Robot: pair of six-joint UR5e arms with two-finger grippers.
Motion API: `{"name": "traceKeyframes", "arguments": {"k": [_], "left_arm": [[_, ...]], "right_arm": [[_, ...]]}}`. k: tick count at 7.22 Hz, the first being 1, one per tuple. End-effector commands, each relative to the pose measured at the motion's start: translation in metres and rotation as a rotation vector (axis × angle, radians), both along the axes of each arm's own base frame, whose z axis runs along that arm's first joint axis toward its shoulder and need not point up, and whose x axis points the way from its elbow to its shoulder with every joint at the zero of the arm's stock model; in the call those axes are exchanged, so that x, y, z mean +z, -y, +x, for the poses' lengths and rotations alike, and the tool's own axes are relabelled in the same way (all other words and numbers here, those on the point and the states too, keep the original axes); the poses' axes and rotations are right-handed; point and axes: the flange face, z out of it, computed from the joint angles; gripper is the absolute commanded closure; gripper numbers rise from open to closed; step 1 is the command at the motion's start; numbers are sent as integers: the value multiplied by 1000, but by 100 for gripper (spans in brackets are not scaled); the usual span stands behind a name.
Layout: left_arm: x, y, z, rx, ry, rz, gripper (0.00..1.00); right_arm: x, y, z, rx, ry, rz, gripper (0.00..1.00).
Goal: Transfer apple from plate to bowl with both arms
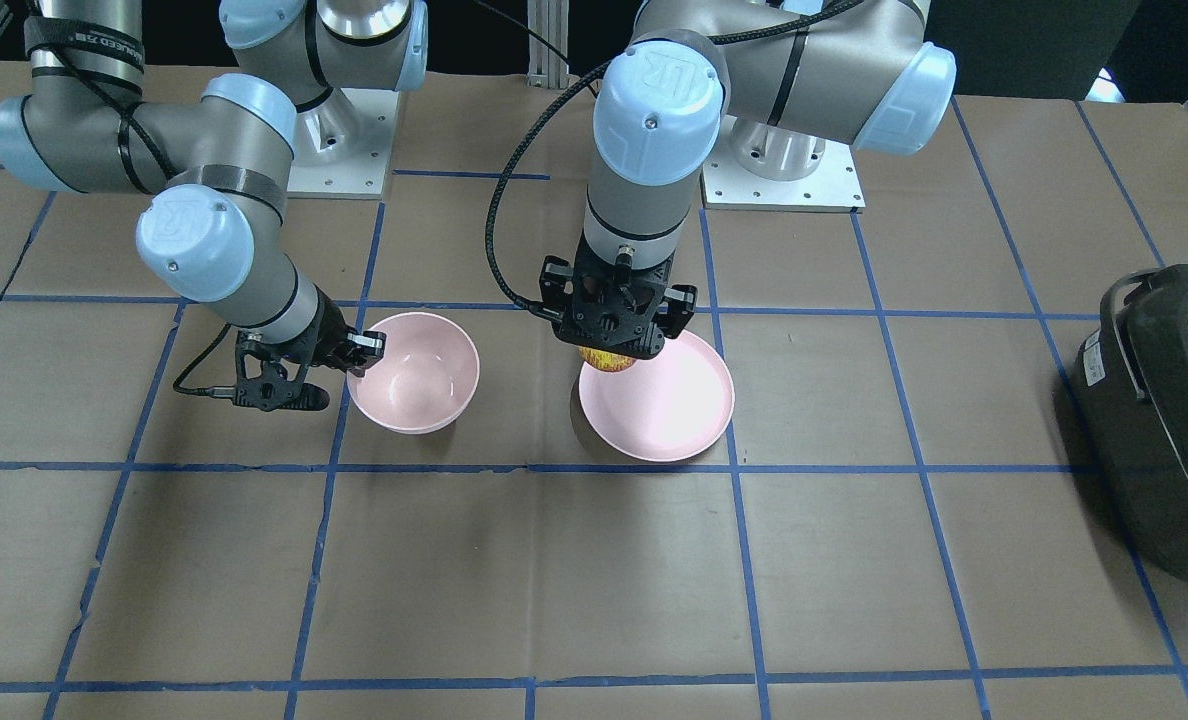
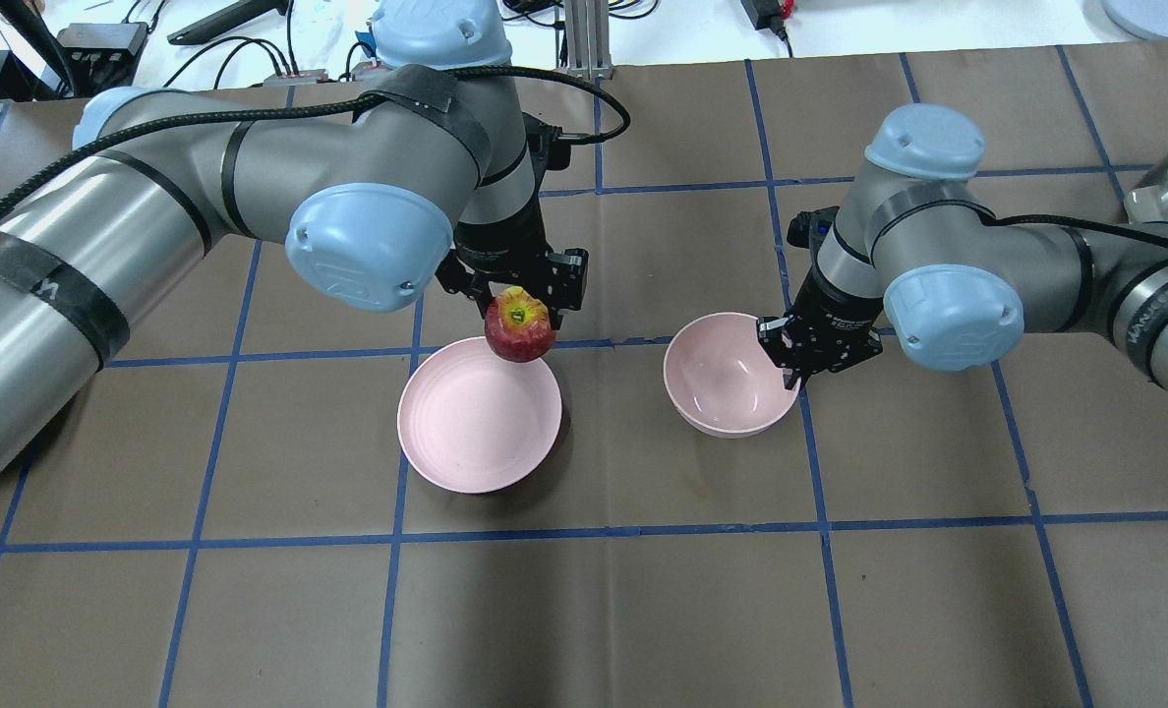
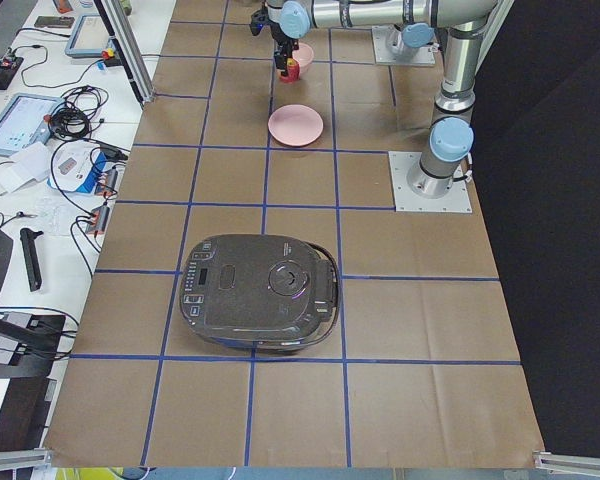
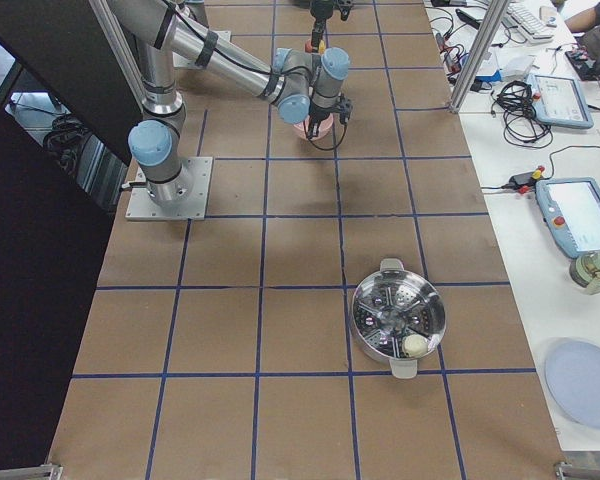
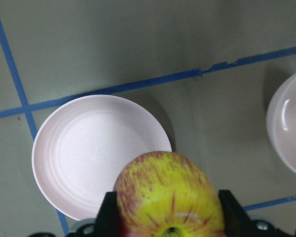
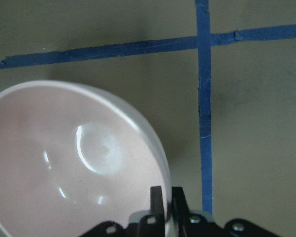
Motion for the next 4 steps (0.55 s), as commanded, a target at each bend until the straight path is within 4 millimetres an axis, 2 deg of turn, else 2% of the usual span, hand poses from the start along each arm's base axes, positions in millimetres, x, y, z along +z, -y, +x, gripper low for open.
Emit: {"name": "traceKeyframes", "arguments": {"k": [1,2,3,4], "left_arm": [[2,-5,-16,228,-21,12,59],[2,-2,-20,286,-44,14,59],[-8,0,-29,321,-45,12,59],[-29,6,-59,371,-114,-4,59]], "right_arm": [[-7,4,4,-3,-5,6,9],[11,14,0,-4,-20,-41,4],[44,37,-16,-17,-40,-99,0],[88,50,-44,-43,-94,-97,0]]}}
